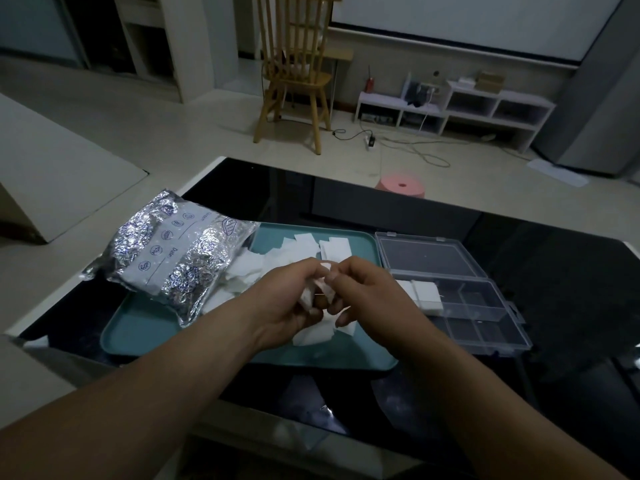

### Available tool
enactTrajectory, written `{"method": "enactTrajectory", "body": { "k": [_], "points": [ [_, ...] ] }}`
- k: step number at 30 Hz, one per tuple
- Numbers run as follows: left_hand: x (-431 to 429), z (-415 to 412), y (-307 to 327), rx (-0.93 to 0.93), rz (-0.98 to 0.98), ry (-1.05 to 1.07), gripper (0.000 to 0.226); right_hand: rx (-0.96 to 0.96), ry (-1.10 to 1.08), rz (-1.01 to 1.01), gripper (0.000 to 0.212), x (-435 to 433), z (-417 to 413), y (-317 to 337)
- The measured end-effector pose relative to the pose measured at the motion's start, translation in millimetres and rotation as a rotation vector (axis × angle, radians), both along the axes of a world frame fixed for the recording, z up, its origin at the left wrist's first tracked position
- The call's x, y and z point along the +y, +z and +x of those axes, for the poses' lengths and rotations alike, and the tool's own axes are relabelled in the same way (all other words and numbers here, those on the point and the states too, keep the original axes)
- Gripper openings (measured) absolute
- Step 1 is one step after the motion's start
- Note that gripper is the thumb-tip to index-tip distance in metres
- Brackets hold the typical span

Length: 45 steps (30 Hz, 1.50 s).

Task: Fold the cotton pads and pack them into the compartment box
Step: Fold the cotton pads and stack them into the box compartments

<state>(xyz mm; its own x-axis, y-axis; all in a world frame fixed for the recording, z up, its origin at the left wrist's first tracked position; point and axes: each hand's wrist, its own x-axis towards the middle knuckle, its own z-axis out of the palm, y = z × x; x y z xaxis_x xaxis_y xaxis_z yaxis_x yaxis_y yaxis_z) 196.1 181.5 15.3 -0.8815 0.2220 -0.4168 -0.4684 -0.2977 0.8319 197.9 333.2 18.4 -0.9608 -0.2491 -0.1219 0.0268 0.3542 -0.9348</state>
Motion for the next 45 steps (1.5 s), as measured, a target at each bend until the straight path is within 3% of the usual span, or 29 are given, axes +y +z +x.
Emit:
{"method": "enactTrajectory", "body": {
  "k": [1,5,9,11,14,18,22,24,30,36,38,42,45],
  "points": [
    [-1.2,-1.5,-0.9,-0.030,0.004,0.049,0.018,0.005,-0.006,0.028,0.008,1.5,-0.3,-0.2],
    [-8.0,-7.6,-0.9,-0.053,0.018,0.106,0.036,0.100,-0.177,0.228,0.023,14.4,-5.1,5.7],
    [-5.7,-9.3,-5.1,-0.025,-0.010,0.110,0.033,0.381,-0.302,0.341,0.020,19.3,-3.6,11.0],
    [0.4,-8.2,-6.4,-0.023,-0.015,0.115,0.028,0.555,-0.275,0.422,0.017,11.4,0.4,7.8],
    [6.8,-6.1,-7.6,-0.020,0.013,0.122,0.019,0.652,-0.157,0.518,0.014,-2.8,5.6,-1.4],
    [5.4,-4.5,-7.1,-0.013,0.072,0.125,0.032,0.602,-0.141,0.428,0.003,-4.1,4.9,-1.5],
    [3.2,-4.3,-7.0,0.006,0.095,0.100,0.041,0.587,-0.118,0.410,0.007,-1.3,5.8,0.8],
    [4.1,-3.5,-6.0,0.013,0.126,0.082,0.041,0.592,-0.084,0.402,0.004,-2.2,8.3,0.0],
    [2.0,-0.8,-0.6,0.056,0.137,0.068,0.041,0.559,-0.005,0.394,0.025,-1.2,13.3,-3.9],
    [3.2,-1.8,-1.5,0.008,0.173,0.071,0.043,0.527,-0.076,0.371,0.005,-4.8,9.4,-8.4],
    [2.8,-2.5,-1.2,-0.018,0.163,0.121,0.035,0.524,-0.154,0.360,0.010,-1.0,5.9,-8.1],
    [4.9,-0.9,-0.1,-0.026,0.170,0.226,0.024,0.623,-0.224,0.438,0.015,0.6,4.7,-6.1],
    [8.0,-0.2,-1.3,-0.067,0.254,0.217,0.044,0.691,-0.178,0.550,0.017,-8.1,10.8,-6.1]
  ]
}}
